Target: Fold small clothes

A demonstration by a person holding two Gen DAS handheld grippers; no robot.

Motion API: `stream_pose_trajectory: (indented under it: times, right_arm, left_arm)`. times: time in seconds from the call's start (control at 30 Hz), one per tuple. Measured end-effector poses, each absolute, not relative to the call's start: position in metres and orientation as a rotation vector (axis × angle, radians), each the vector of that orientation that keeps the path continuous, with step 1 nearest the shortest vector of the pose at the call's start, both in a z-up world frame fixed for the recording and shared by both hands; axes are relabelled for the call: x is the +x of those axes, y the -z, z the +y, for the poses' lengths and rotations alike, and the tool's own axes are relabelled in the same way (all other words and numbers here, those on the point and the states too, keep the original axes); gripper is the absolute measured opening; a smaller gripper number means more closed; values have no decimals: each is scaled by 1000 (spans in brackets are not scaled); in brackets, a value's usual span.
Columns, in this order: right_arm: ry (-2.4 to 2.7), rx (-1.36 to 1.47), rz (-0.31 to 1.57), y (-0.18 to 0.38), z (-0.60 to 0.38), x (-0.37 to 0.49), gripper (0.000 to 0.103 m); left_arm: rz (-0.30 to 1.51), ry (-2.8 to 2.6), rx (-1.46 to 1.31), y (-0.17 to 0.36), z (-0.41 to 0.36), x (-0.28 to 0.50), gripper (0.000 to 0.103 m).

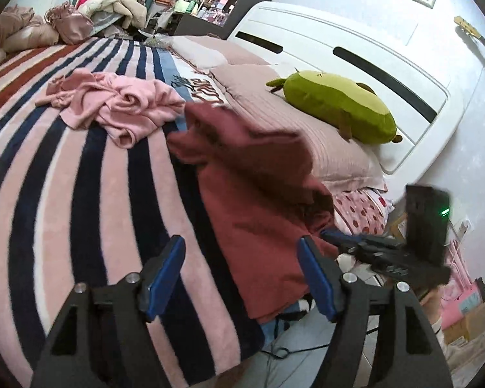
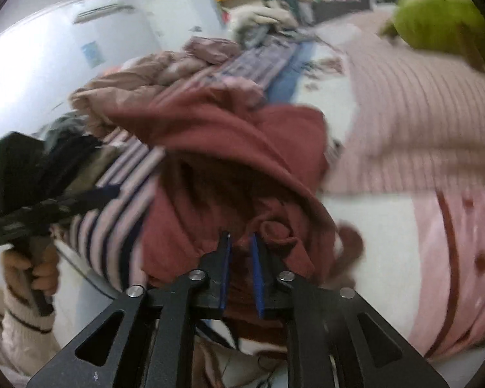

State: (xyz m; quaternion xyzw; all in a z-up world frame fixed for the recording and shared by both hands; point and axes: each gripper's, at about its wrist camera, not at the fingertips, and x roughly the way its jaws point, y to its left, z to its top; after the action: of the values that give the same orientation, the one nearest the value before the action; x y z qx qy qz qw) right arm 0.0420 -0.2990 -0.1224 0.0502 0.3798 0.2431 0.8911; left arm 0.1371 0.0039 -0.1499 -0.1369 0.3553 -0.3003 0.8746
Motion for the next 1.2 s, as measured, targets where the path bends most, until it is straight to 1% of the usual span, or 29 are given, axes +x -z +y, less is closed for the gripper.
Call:
stream_pose_trajectory:
  times: [0.03, 0.07, 0.1, 0.13, 0.17, 0.27, 0.3, 0.33, 0.37, 0.4, 0.43, 0.47, 0.53, 0.6, 0.63, 0.7, 0.77, 0.8, 0.87, 0.97, 1.0, 1.03, 1.07, 1.1, 1.17, 1.2]
  right_arm:
    - [-532, 94, 768, 111, -295, 44, 28]
    - [-543, 77, 751, 102, -291, 45, 43]
    - [-545, 39, 726, 91, -285, 48, 52]
    - [-531, -22, 700, 82, -276, 53, 67]
    - [-497, -106, 684, 75, -263, 59, 78]
    - [-497, -273, 708, 77, -229, 81, 81]
    - [-542, -301, 735, 82, -217, 88, 84]
    - [-587, -325, 770, 90, -205, 94, 90]
    - [-598, -358, 797, 98, -197, 99, 92]
    - [-550, -424, 803, 108, -187, 107, 91]
    - [-490, -455, 792, 112, -183, 111, 88]
    - [-445, -445, 786, 113, -185, 119, 80]
    - [-435, -267, 800, 105, -208, 136, 72]
    - [-424, -96, 802, 96, -239, 154, 72]
    - [-372, -64, 787, 93, -256, 162, 72]
    - [-251, -61, 770, 90, -281, 178, 72]
    - [-159, -44, 809, 94, -308, 191, 72]
    - [-173, -3, 827, 95, -323, 191, 71]
    - [-229, 56, 813, 91, -337, 180, 71]
    - [-343, 135, 814, 92, -353, 145, 71]
    - [-394, 166, 830, 98, -354, 133, 70]
    - [-430, 187, 844, 104, -355, 123, 64]
    - [-476, 209, 865, 112, -355, 112, 55]
    - [-515, 229, 882, 119, -353, 102, 50]
    - [-547, 241, 911, 134, -346, 87, 25]
    - [-547, 235, 917, 140, -342, 77, 20]
  left_arm:
    - [733, 620, -282, 148, 6, 137, 68]
    - [725, 615, -282, 145, 9, 137, 68]
    - [718, 612, -285, 144, 12, 137, 68]
    - [710, 609, -289, 143, 16, 137, 68]
    - [702, 605, -293, 142, 20, 137, 69]
    - [690, 593, -311, 143, 31, 136, 71]
    - [690, 591, -318, 144, 34, 136, 71]
    - [691, 590, -322, 146, 36, 136, 71]
    - [695, 587, -323, 147, 38, 137, 71]
    - [697, 582, -322, 149, 40, 137, 71]
    - [700, 577, -323, 150, 42, 137, 71]
    - [702, 575, -327, 152, 44, 138, 71]
    - [703, 580, -338, 154, 45, 138, 71]
    - [706, 588, -344, 155, 45, 140, 71]
    - [709, 593, -343, 156, 45, 141, 71]
    - [716, 607, -340, 157, 41, 144, 72]
    - [729, 633, -340, 159, 33, 148, 72]
    - [734, 648, -338, 160, 28, 148, 73]
    - [747, 696, -342, 163, 17, 151, 76]
    - [775, 761, -363, 169, 0, 156, 77]
    - [786, 773, -365, 172, -6, 158, 77]
    - [803, 785, -365, 176, -13, 160, 77]
    - [820, 793, -360, 180, -20, 161, 77]
    - [834, 793, -354, 182, -25, 162, 77]
    - [864, 783, -332, 188, -35, 162, 76]
    - [873, 781, -322, 190, -37, 160, 76]
